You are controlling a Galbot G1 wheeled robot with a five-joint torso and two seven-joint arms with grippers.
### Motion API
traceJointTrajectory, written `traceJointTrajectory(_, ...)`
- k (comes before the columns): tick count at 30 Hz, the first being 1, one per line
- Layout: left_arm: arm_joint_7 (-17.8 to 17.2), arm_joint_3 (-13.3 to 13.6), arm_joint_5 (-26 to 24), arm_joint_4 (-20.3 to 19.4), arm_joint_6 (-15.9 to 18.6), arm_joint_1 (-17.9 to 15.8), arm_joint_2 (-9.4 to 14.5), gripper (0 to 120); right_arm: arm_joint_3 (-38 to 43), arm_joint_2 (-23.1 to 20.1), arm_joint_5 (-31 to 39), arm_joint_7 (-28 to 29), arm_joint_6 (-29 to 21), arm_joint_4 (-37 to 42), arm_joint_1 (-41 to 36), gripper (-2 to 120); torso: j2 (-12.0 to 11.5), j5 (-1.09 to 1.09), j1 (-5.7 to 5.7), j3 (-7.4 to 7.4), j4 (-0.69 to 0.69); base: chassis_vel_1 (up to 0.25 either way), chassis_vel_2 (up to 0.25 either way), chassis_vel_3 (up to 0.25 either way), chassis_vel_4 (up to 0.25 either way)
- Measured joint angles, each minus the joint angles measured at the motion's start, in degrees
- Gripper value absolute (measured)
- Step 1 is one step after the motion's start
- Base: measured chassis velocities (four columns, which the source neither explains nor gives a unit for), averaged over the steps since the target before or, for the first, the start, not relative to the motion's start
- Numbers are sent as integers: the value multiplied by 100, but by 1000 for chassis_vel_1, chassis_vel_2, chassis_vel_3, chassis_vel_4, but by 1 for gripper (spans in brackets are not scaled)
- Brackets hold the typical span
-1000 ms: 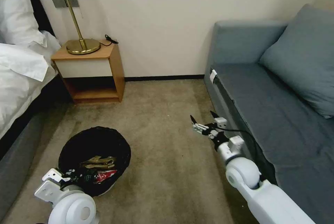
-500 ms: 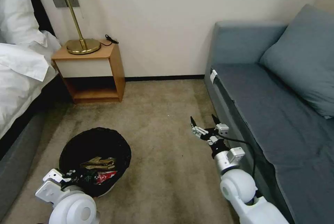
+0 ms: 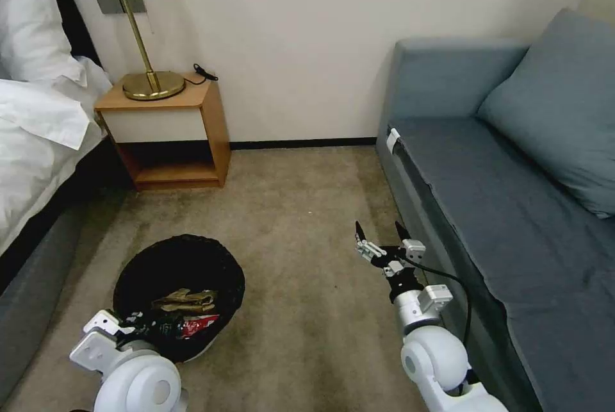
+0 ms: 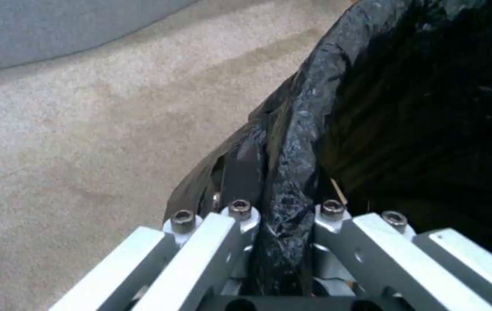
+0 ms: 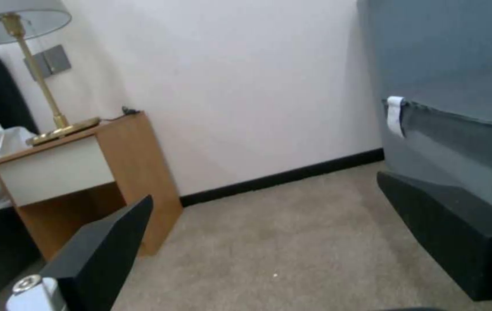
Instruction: Pick up the trash bin, then pick up the garbage on the floor and place it into the trash bin.
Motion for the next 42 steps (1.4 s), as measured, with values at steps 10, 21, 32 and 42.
traceJointTrajectory(10, 227, 28, -339, 62, -148, -31, 15, 0, -22, 2, -35, -13, 3, -19, 0, 100, 0, 1, 0, 0, 0, 0, 0, 0, 0)
traceJointTrajectory(21, 502, -54, -1246, 793, -388, -287, -38, 0, -28, -6, -31, -18, 5, -25, 8, 100, 0, 0, 0, 0, 0, 0, 0, 0, 0)
traceJointTrajectory(32, 709, -89, -1343, 1185, -415, -392, -64, 0, -32, -9, -29, -19, 5, -29, 12, 100, 0, 3, 0, 0, 1, 0, 0, 0, 0)
traceJointTrajectory(42, 847, -75, -1030, 1008, -394, -306, -66, 32, -32, -12, -25, -19, 5, -29, 14, 100, 0, -1, 0, 0, 0, 0, 0, 0, 0)
